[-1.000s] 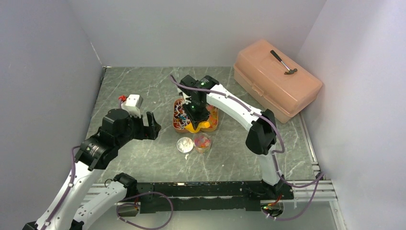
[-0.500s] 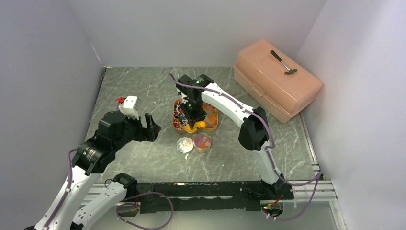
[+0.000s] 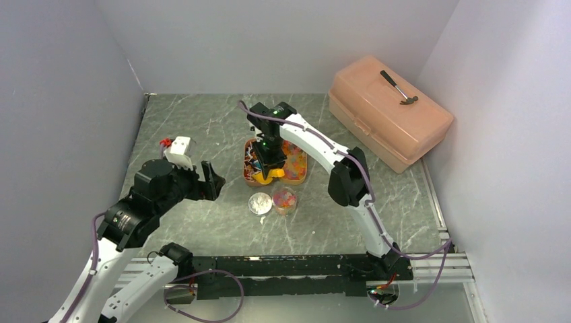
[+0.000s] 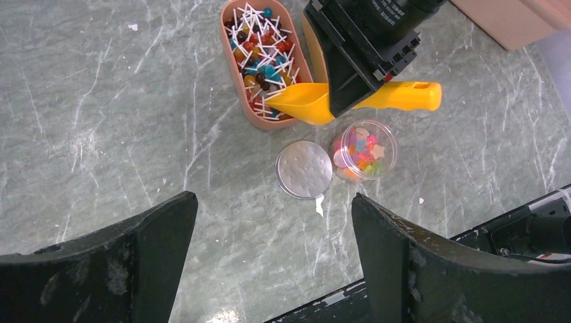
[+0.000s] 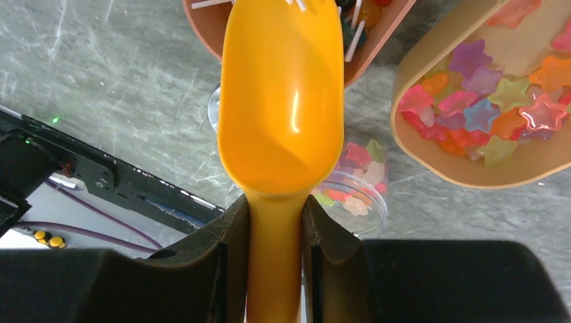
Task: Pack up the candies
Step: Scoop the fake candies from the storage box.
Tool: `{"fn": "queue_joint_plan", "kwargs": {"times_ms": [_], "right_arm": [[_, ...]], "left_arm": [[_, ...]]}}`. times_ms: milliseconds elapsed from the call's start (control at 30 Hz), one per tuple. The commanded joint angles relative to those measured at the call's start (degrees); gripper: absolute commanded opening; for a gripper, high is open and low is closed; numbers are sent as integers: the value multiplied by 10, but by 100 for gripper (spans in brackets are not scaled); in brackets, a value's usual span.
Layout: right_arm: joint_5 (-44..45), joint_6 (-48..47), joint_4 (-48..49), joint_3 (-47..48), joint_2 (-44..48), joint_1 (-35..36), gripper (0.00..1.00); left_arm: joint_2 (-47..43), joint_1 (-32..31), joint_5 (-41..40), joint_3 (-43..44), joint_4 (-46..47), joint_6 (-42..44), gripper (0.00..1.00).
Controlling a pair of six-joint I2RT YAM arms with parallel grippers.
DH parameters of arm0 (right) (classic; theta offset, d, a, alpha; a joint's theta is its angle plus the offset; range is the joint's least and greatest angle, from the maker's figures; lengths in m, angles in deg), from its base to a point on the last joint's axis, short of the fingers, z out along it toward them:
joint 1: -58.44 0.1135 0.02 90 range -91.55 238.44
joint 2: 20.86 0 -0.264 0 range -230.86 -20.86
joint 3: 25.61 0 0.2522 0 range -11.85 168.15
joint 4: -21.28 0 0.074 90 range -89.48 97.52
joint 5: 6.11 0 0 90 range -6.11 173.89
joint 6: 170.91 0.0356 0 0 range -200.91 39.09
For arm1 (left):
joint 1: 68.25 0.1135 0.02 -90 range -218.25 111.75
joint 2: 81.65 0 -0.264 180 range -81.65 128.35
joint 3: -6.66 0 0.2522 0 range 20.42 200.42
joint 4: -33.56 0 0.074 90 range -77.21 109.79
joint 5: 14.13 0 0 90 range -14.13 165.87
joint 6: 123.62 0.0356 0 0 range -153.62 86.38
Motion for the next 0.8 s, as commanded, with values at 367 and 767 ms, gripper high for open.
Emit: {"fn": "queue_joint_plan", "kwargs": {"times_ms": [367, 767], "right_arm": [[-22, 44, 20, 47, -52, -32, 0], [-12, 65, 69, 43, -71, -44, 0]], "left_arm": [[-17, 3, 15, -4, 21, 7, 91], [-13, 3, 15, -4, 19, 7, 91]]}}
